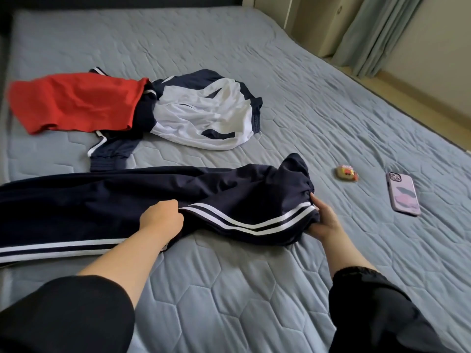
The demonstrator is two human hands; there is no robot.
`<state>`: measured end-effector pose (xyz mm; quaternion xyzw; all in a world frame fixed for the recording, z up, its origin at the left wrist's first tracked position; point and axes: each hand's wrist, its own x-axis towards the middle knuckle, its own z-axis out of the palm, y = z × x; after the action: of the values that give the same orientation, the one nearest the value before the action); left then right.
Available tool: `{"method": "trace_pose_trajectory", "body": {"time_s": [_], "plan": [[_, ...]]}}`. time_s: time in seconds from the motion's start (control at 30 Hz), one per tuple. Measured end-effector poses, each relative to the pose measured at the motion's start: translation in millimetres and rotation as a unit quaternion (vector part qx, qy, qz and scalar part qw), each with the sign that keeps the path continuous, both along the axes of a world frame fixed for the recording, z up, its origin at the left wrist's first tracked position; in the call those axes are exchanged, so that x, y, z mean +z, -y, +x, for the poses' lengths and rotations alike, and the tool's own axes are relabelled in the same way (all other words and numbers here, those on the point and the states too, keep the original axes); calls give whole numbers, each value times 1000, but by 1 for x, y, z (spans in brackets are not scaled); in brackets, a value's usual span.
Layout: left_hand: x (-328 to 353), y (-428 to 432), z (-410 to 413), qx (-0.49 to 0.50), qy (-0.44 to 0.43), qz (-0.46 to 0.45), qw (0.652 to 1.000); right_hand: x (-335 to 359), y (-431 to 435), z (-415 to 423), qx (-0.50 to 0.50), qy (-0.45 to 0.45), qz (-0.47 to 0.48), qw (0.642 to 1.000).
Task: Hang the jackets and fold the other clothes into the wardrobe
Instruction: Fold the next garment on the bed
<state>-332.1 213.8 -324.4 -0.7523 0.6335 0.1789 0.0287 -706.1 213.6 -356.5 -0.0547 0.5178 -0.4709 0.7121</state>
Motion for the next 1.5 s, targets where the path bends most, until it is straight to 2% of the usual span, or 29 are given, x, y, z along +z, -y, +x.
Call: {"method": "trace_pose_trajectory", "body": {"time_s": [0.1,0.17,0.23,0.27,0.3,0.33,0.4,0.43,0.47,0.5,0.57,0.6,0.63,0.7,0.73,0.8,0.83,0.9,0.97,1.0,1.03,1.1,1.17,1.2,1.23,1.37,1.43,1.5], "plan": [[1,-2,1,-54,-18,-13,998,3,1,11,21,2,22,1000],[-1,-5,-1,-127,-37,-38,990,11,5,22,35,-27,9,999],[-3,-10,-6,-208,-43,-27,977,25,14,36,16,-97,-14,995],[-4,-13,-10,-241,-38,-6,970,30,19,40,-9,-170,-21,985],[-6,-15,-14,-265,-33,20,963,35,23,40,-42,-268,-26,962],[-7,-17,-18,-281,-32,46,958,40,24,36,-74,-381,-32,921],[-9,-20,-24,-285,-40,83,954,44,20,19,-90,-573,-30,814],[-8,-20,-28,-278,-47,88,955,47,15,6,-93,-621,-19,778],[-7,-20,-32,-272,-50,85,957,49,10,-8,-111,-640,-2,760],[-6,-20,-37,-274,-48,78,958,50,3,-23,-127,-634,25,763],[-4,-20,-52,-295,-26,56,954,47,-20,-47,-183,-523,25,832],[-3,-21,-60,-310,-9,44,950,42,-37,-55,-183,-472,-17,862],[-5,-23,-67,-329,14,32,944,38,-55,-65,-146,-469,-55,869],[-9,-27,-80,-363,61,39,929,23,-80,-89,-35,-510,-29,859],[-12,-30,-84,-368,75,61,925,19,-83,-97,-4,-525,34,850],[-17,-37,-89,-360,84,117,922,10,-76,-120,8,-628,164,761],[-19,-40,-90,-359,87,137,919,8,-71,-124,-32,-637,196,745],[-21,-44,-90,-359,96,146,917,8,-73,-114,-84,-667,180,718],[-22,-46,-90,-360,97,140,917,9,-73,-103,-153,-707,121,680],[-22,-46,-89,-362,97,138,917,8,-71,-98,-182,-711,89,673],[-22,-46,-87,-363,97,139,916,8,-69,-96,-200,-686,67,697],[-23,-45,-83,-363,94,143,916,7,-62,-105,-223,-580,86,779],[-24,-46,-81,-362,92,147,916,4,-60,-118,-234,-396,125,879],[-24,-46,-81,-361,91,148,916,4,-60,-124,-216,-341,129,906],[-25,-46,-82,-359,90,149,917,4,-59,-129,-176,-325,127,920],[-25,-45,-83,-346,84,148,923,8,-48,-136,-70,-327,102,937],[-24,-45,-83,-340,87,144,925,10,-44,-137,-25,-345,110,932],[-24,-48,-83,-333,93,142,928,10,-40,-139,-37,-378,119,917]]}}
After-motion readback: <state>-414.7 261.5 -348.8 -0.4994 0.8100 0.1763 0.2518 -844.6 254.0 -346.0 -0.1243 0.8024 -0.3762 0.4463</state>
